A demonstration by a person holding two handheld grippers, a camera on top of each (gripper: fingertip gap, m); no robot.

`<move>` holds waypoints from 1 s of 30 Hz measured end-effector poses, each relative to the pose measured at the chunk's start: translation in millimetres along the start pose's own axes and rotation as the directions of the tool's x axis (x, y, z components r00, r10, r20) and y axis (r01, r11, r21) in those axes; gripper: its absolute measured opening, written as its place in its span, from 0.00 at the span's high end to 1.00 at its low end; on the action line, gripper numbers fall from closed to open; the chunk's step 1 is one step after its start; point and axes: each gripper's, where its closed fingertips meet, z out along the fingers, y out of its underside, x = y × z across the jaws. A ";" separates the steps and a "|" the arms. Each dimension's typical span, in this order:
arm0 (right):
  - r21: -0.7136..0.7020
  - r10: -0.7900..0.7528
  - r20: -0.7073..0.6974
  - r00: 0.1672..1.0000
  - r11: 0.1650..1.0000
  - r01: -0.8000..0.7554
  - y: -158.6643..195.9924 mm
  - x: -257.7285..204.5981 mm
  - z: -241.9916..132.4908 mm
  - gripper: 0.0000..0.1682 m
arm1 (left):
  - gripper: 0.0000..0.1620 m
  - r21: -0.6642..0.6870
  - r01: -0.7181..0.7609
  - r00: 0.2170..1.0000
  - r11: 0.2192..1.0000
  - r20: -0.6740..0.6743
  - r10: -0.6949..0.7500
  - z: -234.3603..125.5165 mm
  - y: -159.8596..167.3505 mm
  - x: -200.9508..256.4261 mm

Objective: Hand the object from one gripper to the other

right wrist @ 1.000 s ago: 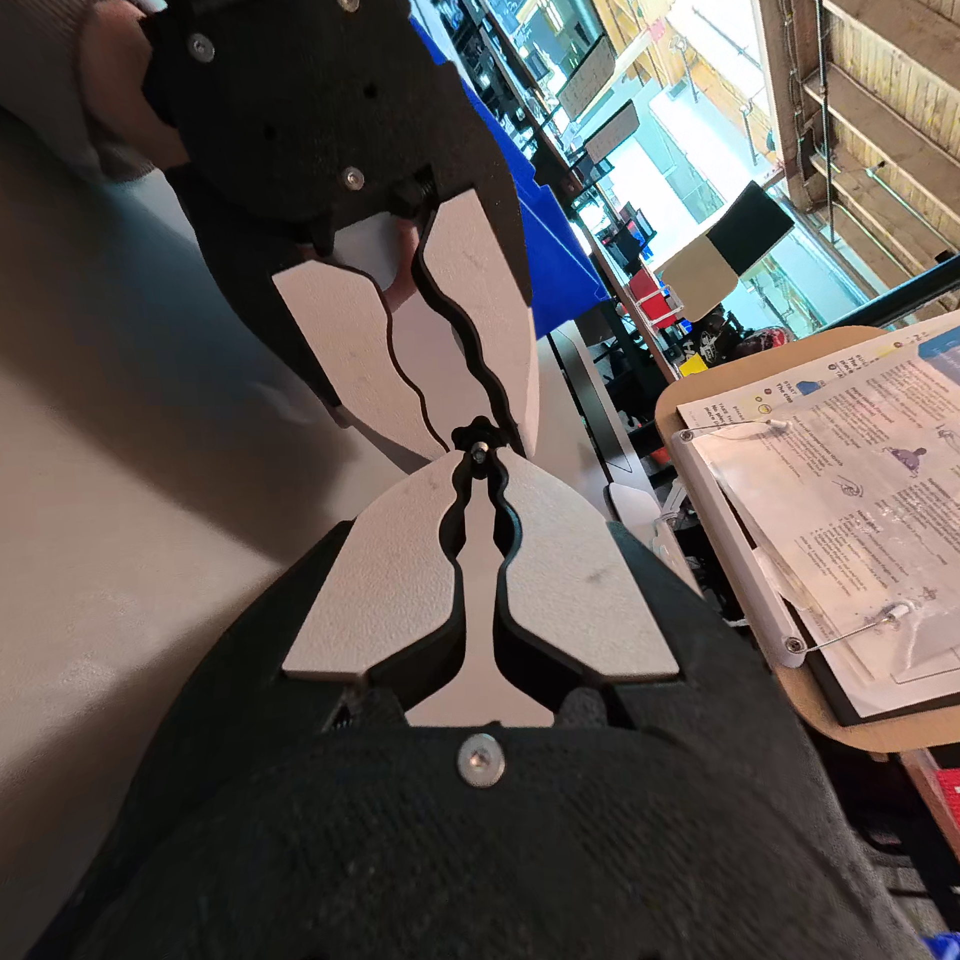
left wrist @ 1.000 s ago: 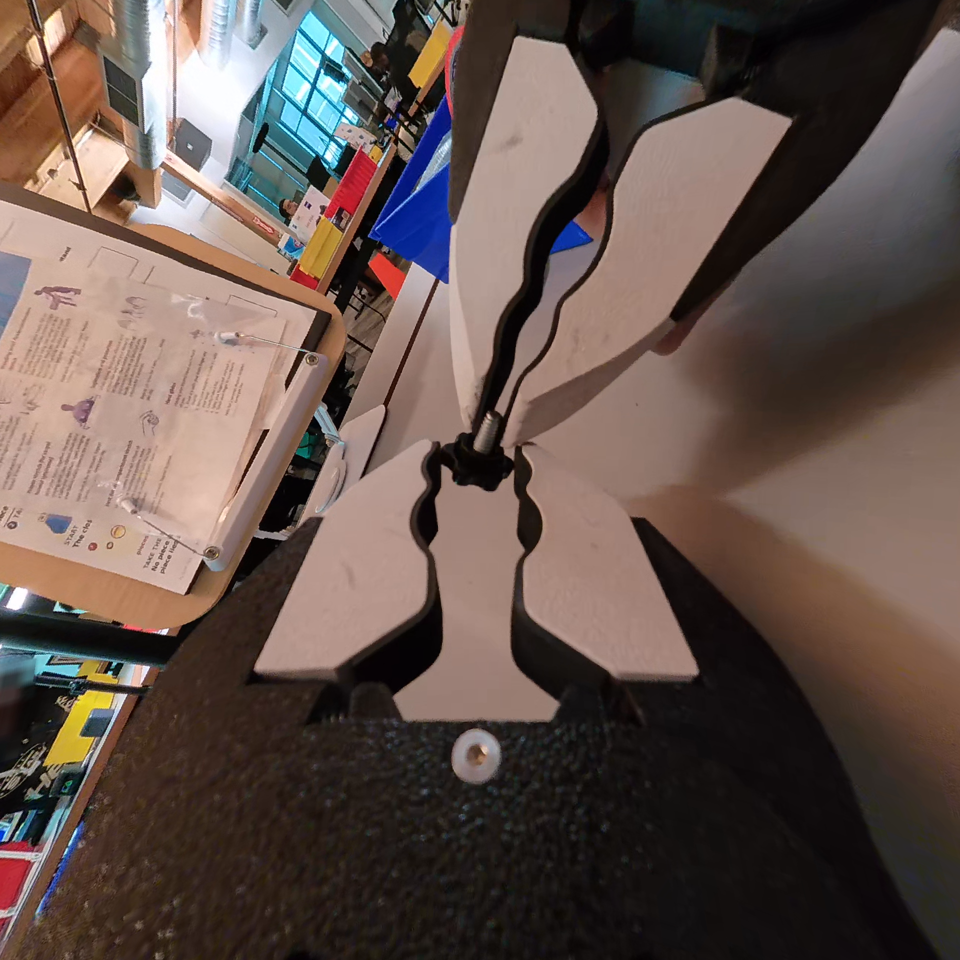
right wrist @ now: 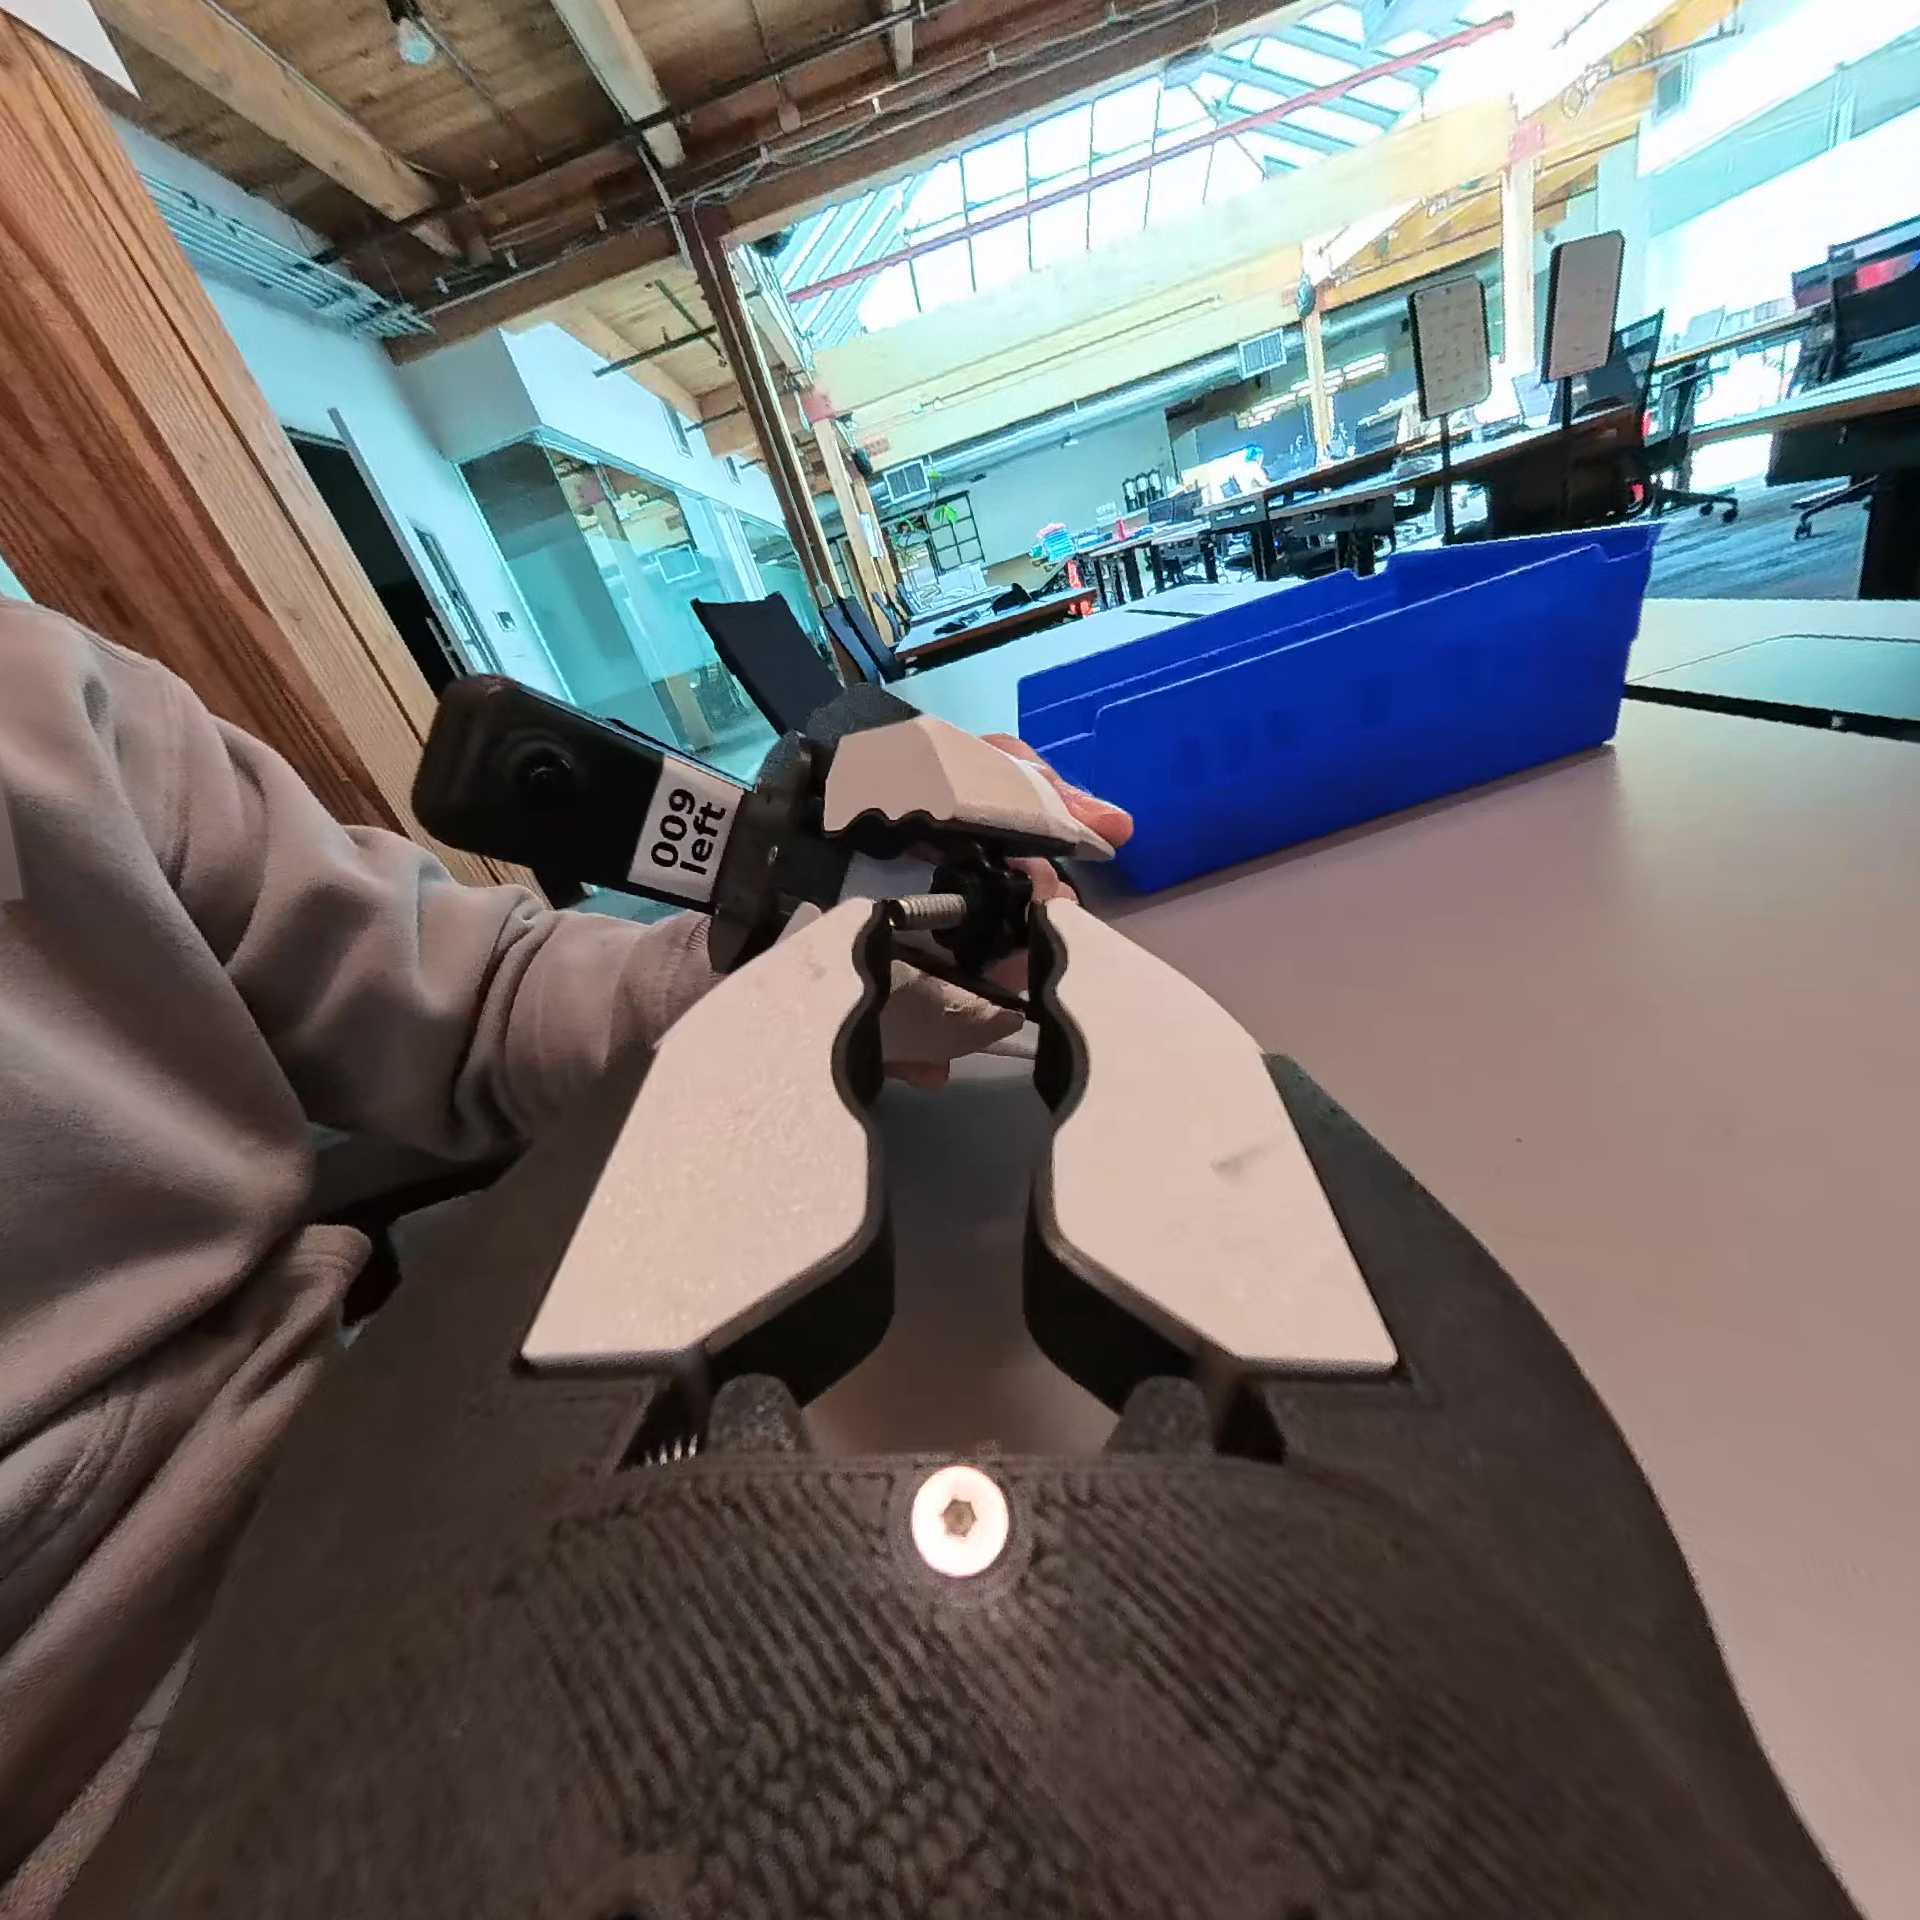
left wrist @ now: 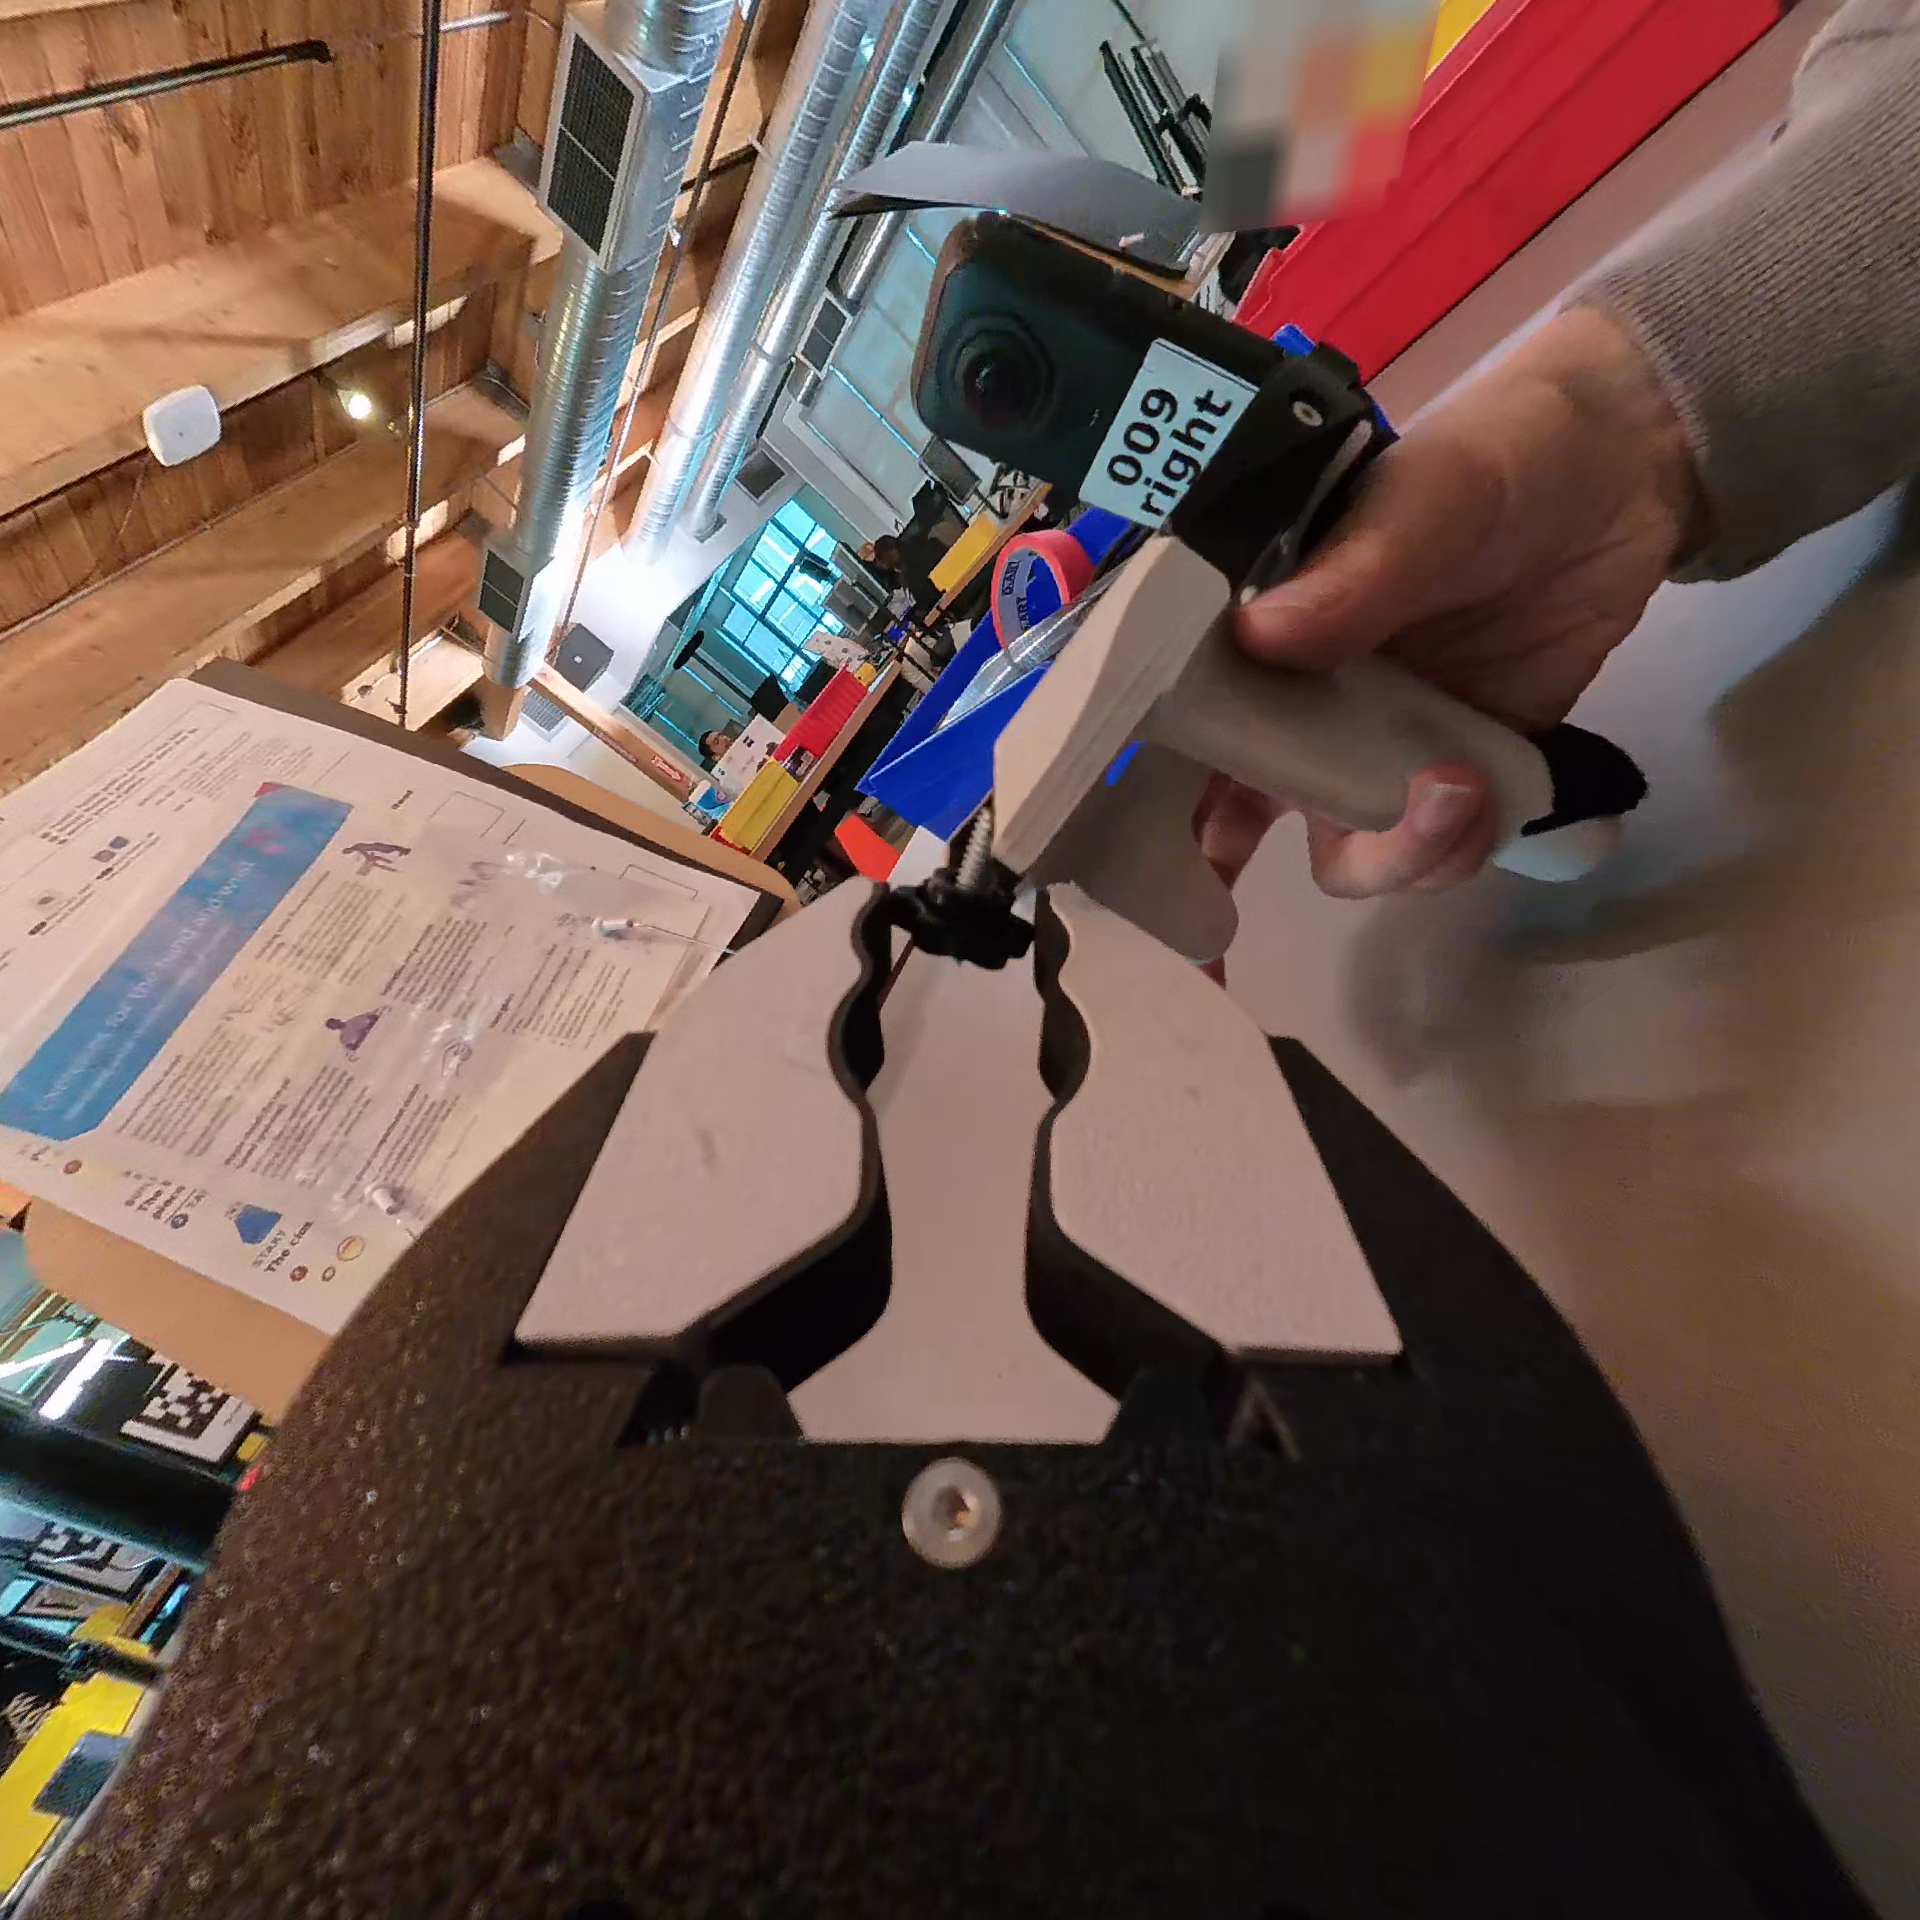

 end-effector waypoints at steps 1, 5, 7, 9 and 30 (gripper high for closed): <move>-0.012 -0.024 -0.012 1.000 1.000 0.024 0.8 1.4 -0.1 0.85 | 0.84 -0.005 0.000 1.000 1.000 0.000 0.000 0.3 1.2 0.4; -0.059 -0.261 -0.186 0.947 0.965 0.255 -3.2 19.8 -4.3 0.85 | 0.83 -0.070 0.028 0.999 0.997 -0.014 -0.029 3.3 14.5 2.7; -0.158 -0.438 -0.327 0.837 0.899 0.409 -7.8 36.7 -13.2 0.85 | 0.81 -0.111 0.078 0.997 0.991 -0.021 -0.081 4.2 23.3 3.1; -0.358 -0.660 -0.391 0.642 0.751 0.554 -6.3 52.2 -24.2 0.85 | 0.83 -0.131 0.159 0.987 0.979 -0.018 -0.162 4.2 28.4 0.9; -0.674 -0.997 0.036 -0.074 -0.080 0.734 22.5 43.7 -6.7 0.85 | 0.85 -0.253 0.759 0.583 0.600 -0.146 -0.799 8.7 33.9 21.6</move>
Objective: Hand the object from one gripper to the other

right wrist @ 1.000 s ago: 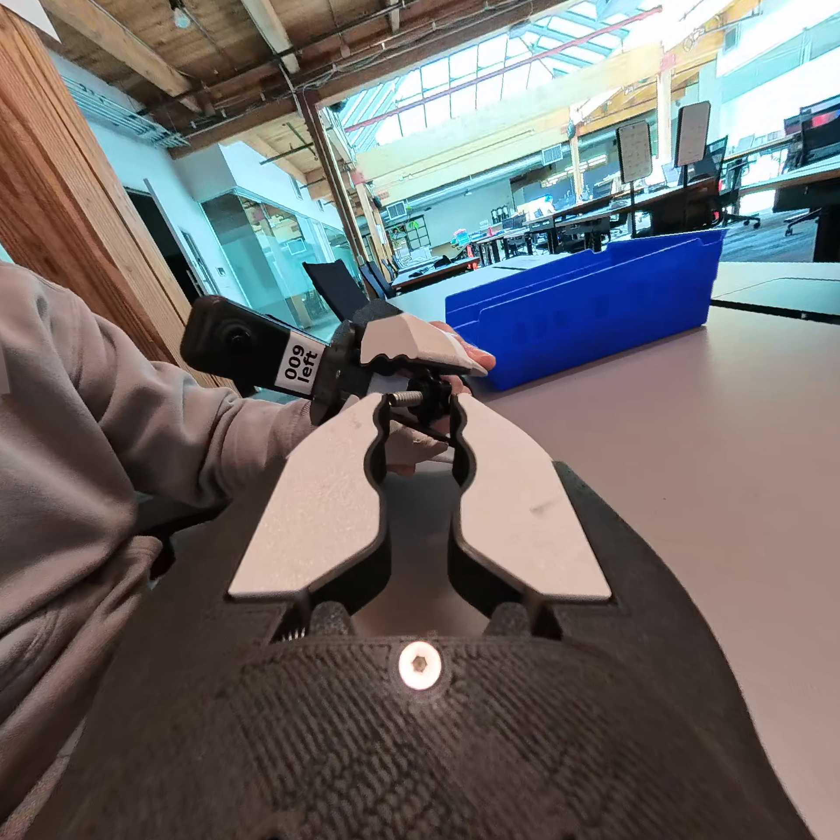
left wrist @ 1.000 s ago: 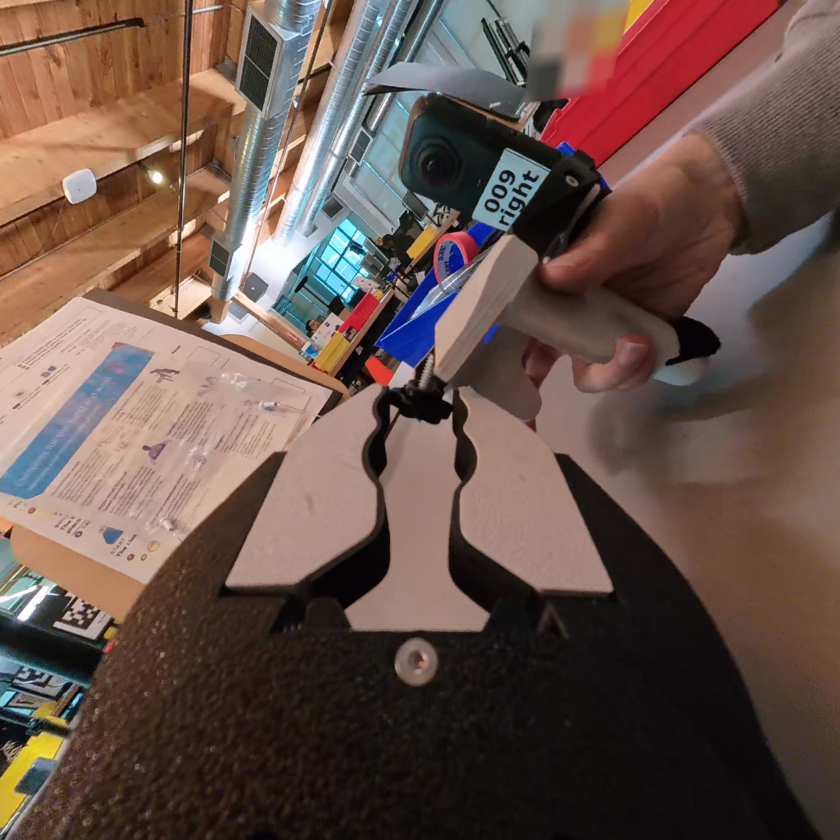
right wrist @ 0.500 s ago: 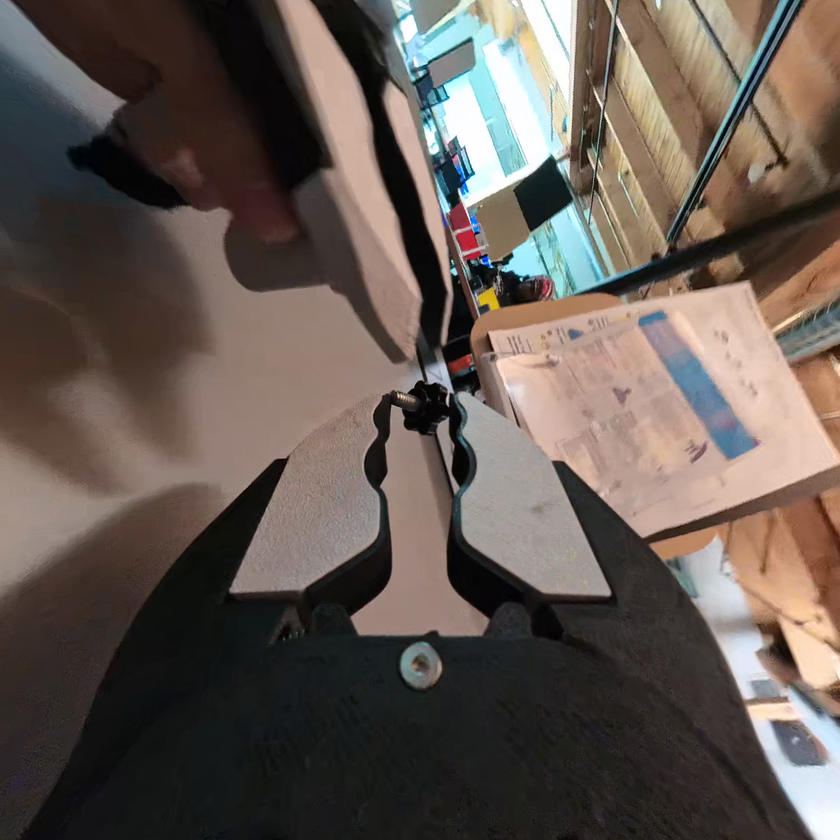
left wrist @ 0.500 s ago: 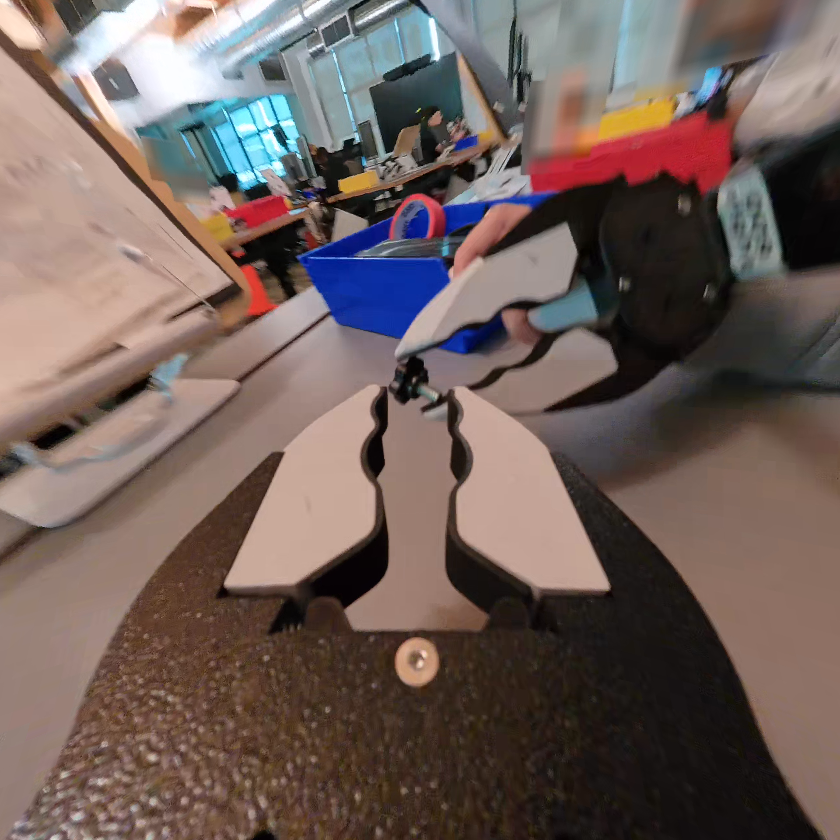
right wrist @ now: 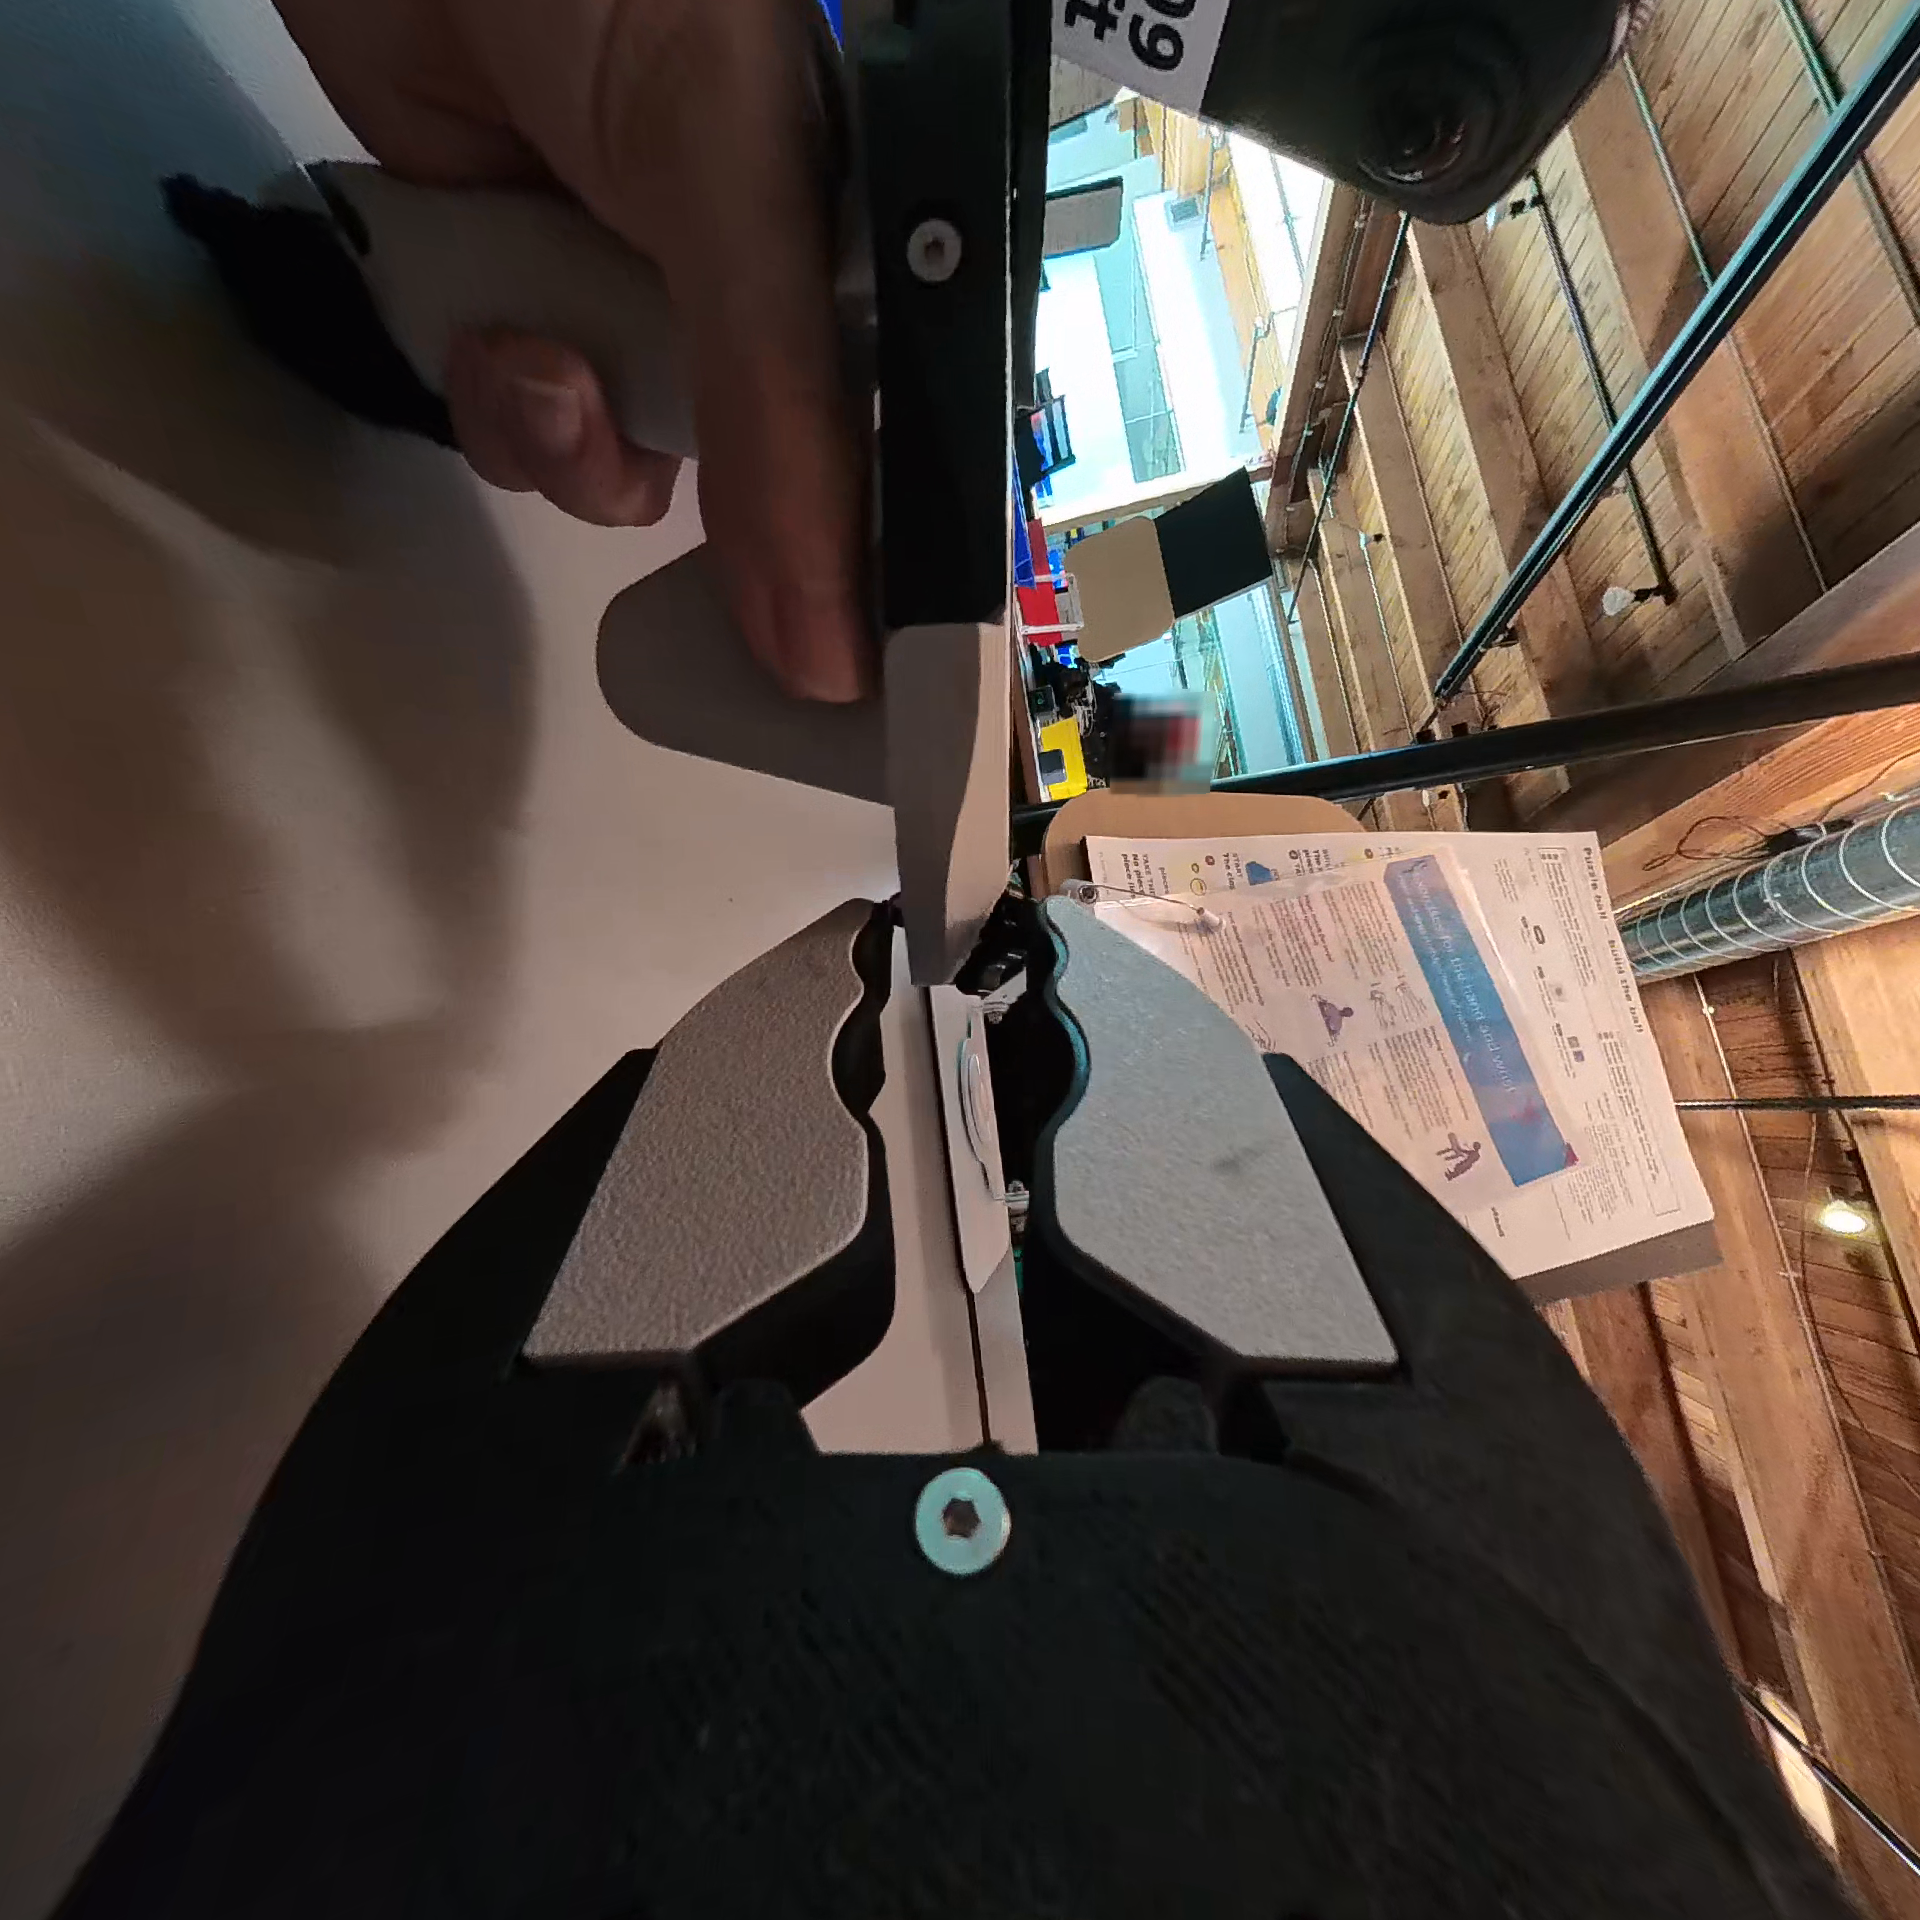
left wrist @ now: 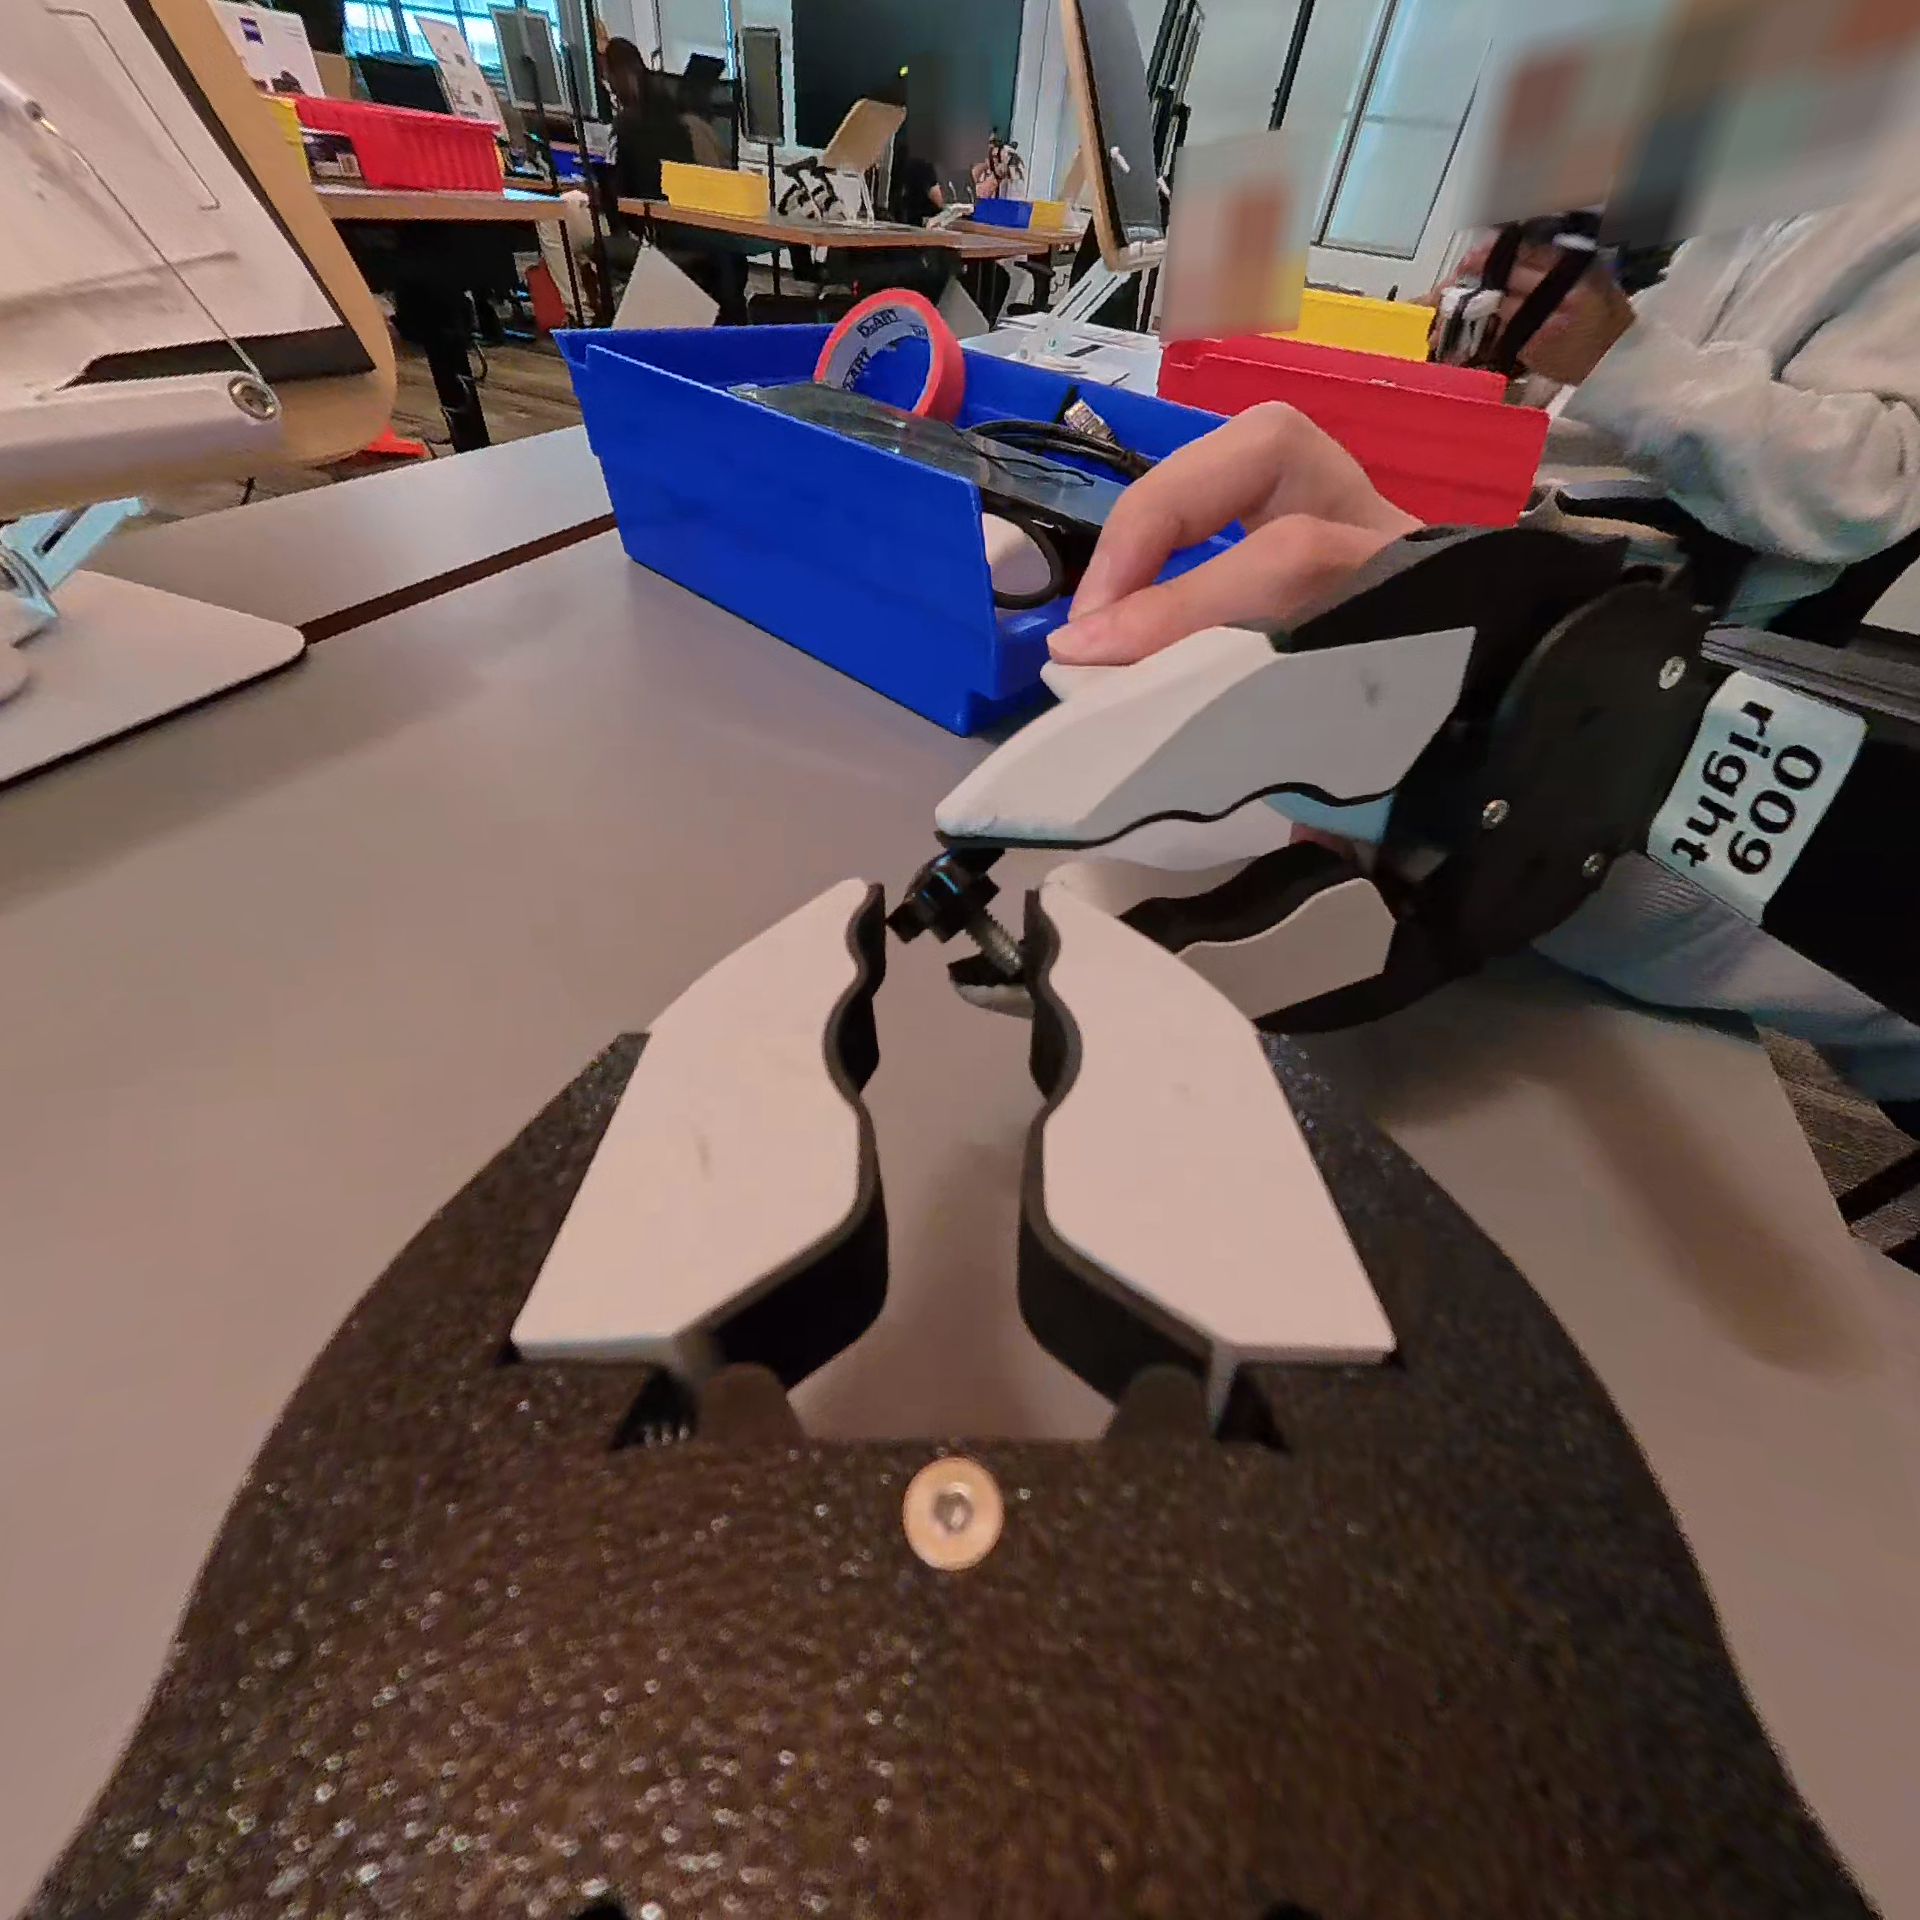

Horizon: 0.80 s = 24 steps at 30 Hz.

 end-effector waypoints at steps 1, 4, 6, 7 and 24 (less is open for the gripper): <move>0.003 0.011 0.002 1.000 1.000 -0.011 -0.1 -0.2 -0.1 0.85 | 0.85 0.000 -0.002 1.000 1.000 0.000 0.002 -0.2 0.0 -0.2; 0.024 0.139 0.007 0.990 0.990 -0.139 -0.5 2.1 0.0 0.85 | 0.86 0.006 -0.010 1.000 1.000 0.012 0.010 -1.6 -2.6 -2.3; 0.092 0.367 0.035 0.930 0.925 -0.368 -4.0 9.0 -1.7 0.81 | 0.86 0.039 -0.042 0.998 0.998 0.046 0.040 -5.3 -8.3 -7.0; 0.121 0.493 0.073 0.867 0.859 -0.498 -5.0 11.8 -2.2 0.76 | 0.86 0.063 -0.069 0.996 0.996 0.063 0.065 -7.8 -11.9 -9.6; 0.052 0.842 0.539 0.000 -0.034 -0.998 -22.4 29.9 -15.1 0.75 | 0.87 0.073 -0.785 0.607 0.615 0.282 0.743 -13.5 -33.1 23.4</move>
